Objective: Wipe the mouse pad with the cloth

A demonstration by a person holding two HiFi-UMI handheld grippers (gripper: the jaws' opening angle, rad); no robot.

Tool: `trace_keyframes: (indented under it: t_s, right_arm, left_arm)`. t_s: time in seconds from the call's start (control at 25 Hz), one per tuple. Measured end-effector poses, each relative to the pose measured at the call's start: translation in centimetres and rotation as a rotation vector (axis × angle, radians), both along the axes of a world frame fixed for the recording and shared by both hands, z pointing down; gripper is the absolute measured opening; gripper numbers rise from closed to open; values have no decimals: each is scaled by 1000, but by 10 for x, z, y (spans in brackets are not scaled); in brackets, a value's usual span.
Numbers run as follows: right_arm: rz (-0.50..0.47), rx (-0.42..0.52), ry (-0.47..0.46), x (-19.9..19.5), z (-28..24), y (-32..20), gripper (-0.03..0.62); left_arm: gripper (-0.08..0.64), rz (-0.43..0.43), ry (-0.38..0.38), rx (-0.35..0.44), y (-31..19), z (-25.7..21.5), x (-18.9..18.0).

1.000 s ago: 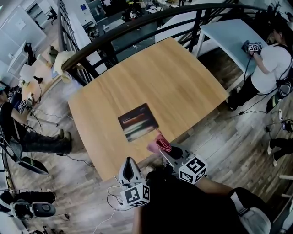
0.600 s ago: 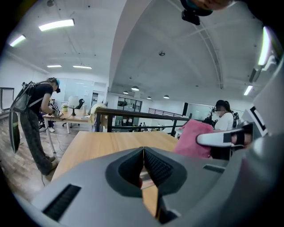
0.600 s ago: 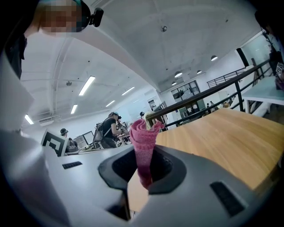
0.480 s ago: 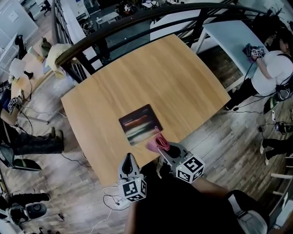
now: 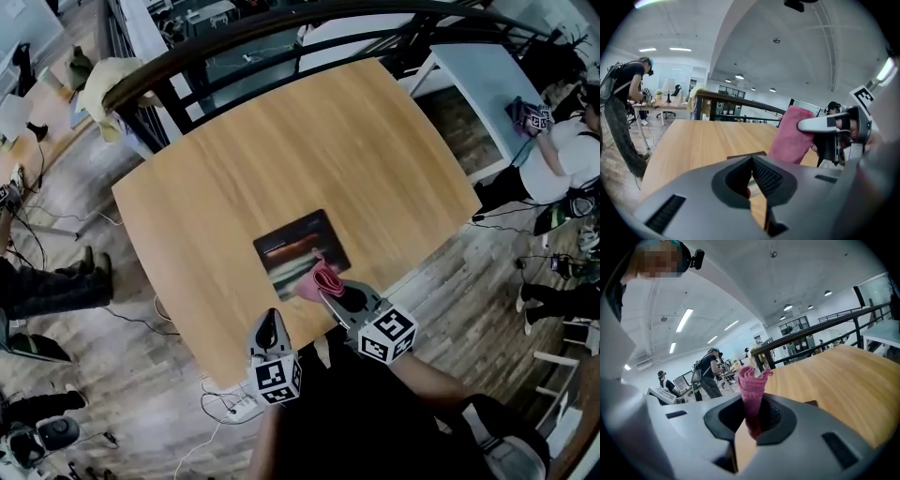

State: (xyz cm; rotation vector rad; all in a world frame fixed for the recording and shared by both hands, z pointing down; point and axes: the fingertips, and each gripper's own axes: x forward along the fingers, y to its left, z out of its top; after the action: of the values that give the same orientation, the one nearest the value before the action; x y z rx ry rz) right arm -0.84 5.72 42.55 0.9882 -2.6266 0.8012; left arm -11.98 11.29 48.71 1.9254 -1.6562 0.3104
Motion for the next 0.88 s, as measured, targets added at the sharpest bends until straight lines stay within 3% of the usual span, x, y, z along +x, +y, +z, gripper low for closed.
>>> trace_keyframes:
  t_s: [0.28, 0.44, 0.88]
  right_arm:
    - [-92, -33, 31, -34, 27, -36, 63]
    - [-167, -72, 45, -55, 49, -55, 63]
    - [-304, -177, 79, -96, 119, -90, 63]
  left_arm:
    - [23, 12, 18, -85, -15, 47, 3]
    - [23, -4, 85, -168, -18, 78, 15]
    - [23, -39, 111, -289, -18, 139, 34]
